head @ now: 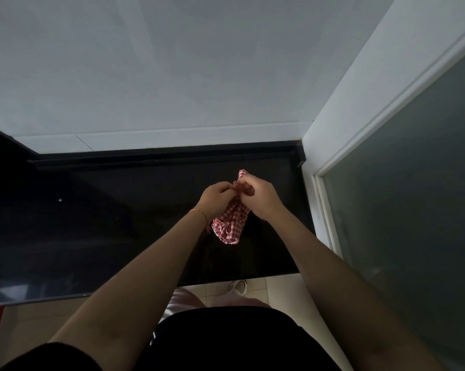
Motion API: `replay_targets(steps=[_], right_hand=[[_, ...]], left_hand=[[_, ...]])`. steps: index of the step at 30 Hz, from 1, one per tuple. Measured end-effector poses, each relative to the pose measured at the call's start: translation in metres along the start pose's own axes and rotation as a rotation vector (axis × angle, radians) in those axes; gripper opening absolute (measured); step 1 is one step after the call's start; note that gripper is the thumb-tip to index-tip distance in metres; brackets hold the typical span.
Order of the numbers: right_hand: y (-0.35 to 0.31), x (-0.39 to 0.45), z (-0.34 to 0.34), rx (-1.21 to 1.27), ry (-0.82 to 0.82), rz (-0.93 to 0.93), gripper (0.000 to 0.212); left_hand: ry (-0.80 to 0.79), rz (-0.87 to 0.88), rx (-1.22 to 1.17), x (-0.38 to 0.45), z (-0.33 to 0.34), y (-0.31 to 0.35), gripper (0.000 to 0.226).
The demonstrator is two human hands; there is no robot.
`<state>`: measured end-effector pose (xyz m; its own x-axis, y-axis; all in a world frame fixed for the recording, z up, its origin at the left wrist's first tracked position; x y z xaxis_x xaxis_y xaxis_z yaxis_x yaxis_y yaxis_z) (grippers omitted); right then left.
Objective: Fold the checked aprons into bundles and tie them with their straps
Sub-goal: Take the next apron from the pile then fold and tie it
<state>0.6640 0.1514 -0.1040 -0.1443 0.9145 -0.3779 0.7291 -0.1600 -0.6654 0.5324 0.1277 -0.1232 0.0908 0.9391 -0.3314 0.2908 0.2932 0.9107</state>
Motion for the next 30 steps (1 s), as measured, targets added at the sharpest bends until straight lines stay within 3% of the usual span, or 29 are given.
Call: replay_targets(steps=[11, 18, 30], right_hand=[[-0.011, -0.002, 0.002, -0.264, -0.079, -0.105, 0.008], [-0.008, 0.0, 0.0, -0.245, -0.094, 0.014, 0.015], [-0.005, 0.0, -0.004, -0.126, -0.138, 0.07, 0.016]], left_hand=[[-0.128, 0.017, 0.107, 0.002, -0.003, 0.009, 0.016], [0.048, 0.004, -0.118, -0.007, -0.003, -0.004, 0.012], [0.137, -0.013, -0.027, 0.001, 0.003, -0.007, 0.009]])
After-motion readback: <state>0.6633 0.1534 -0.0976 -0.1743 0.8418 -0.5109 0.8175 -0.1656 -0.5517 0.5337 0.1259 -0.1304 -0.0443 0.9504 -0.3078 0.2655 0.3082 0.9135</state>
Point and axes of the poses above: each hand's wrist, its own x-axis towards the middle knuckle, its own z-axis out of the palm, y = z × x, the point moved 5 cm from there along x, towards the middle knuckle, and after that the axes turned 14 degrees about z, right-handed, at the moved point
